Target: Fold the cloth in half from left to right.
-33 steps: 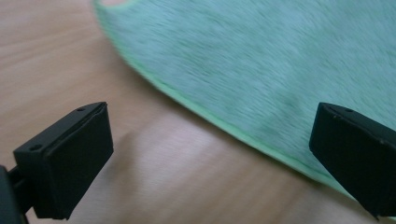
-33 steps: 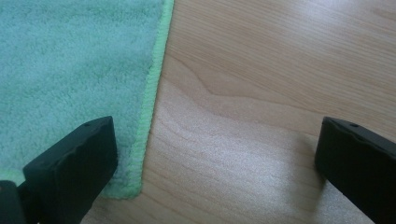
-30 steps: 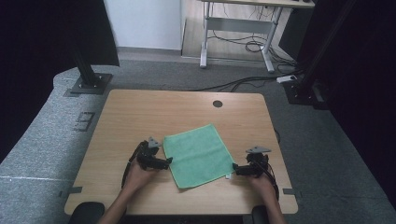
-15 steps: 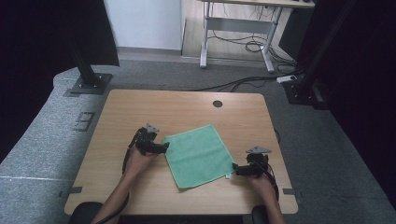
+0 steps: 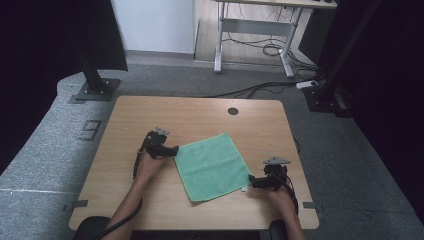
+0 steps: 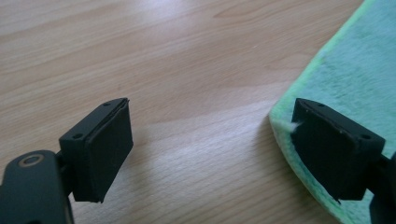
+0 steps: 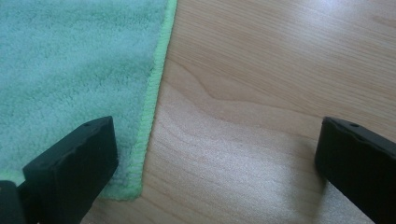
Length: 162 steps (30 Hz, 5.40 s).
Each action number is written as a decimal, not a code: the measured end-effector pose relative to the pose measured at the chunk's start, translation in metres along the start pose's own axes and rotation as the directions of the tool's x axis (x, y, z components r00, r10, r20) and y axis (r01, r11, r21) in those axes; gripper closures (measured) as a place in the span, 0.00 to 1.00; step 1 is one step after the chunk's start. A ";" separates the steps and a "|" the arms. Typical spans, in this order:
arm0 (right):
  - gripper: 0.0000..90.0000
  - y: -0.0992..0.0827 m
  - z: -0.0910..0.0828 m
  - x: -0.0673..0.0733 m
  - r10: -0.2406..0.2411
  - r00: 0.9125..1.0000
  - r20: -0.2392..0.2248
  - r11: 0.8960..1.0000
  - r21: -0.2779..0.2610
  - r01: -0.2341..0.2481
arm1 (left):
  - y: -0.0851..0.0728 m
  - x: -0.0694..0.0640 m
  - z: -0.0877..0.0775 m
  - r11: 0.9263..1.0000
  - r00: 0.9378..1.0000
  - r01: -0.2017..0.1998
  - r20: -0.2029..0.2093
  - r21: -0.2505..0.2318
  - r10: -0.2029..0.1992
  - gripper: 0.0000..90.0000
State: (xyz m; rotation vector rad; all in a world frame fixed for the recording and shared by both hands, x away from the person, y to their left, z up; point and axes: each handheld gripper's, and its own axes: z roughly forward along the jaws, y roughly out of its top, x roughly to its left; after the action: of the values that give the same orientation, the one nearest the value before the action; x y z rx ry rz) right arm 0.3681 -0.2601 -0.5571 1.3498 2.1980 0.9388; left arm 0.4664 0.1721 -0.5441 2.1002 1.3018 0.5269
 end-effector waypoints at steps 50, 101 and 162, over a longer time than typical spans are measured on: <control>0.06 0.037 -0.003 0.082 -0.153 0.949 -0.277 0.988 -0.032 0.150 | -0.002 0.005 0.004 1.000 0.999 0.029 0.015 0.004 -0.029 0.03; 0.97 0.043 0.013 0.210 -0.421 0.768 -0.483 0.877 -0.001 0.480 | -0.007 -0.009 -0.004 0.997 0.987 -0.033 0.157 -0.073 0.044 0.87; 0.97 0.045 -0.042 0.116 -0.326 0.877 -0.352 0.945 -0.089 0.316 | 0.084 -0.073 0.014 0.981 0.965 -0.128 0.211 -0.147 0.157 0.97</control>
State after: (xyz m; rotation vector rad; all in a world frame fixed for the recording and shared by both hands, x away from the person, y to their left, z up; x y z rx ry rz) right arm 0.3161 -0.1569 -0.4942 0.8006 2.5643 1.1542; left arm 0.4983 0.0738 -0.4989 2.0840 0.9686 0.4126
